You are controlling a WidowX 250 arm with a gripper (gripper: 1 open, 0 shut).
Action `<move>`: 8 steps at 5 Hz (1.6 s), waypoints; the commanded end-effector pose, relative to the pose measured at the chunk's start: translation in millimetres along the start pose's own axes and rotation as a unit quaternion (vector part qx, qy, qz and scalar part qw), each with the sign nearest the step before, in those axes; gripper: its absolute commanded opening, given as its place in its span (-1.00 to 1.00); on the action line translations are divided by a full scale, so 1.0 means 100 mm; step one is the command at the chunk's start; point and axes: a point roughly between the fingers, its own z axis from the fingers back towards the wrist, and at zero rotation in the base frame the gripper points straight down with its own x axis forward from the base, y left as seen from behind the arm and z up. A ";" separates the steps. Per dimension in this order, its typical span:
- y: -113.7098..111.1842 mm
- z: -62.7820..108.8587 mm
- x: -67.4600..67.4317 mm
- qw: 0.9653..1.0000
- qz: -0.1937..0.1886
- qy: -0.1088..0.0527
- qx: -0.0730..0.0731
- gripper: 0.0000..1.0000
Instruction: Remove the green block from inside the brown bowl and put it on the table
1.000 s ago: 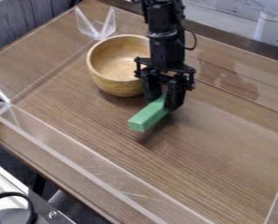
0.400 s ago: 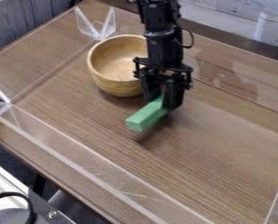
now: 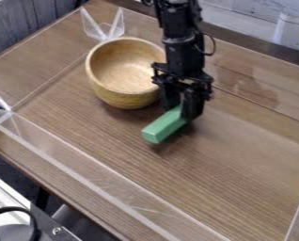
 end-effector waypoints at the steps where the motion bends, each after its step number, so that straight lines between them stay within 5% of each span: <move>1: 0.01 0.07 0.07 0.999 -0.008 -0.032 0.013 -1.00; 2: 0.01 0.10 0.06 0.998 -0.009 -0.051 0.020 -1.00; 4: 0.07 0.18 0.20 0.997 0.014 -0.059 0.044 -1.00; 8: 0.12 0.24 0.32 0.999 0.008 -0.039 -0.012 -1.00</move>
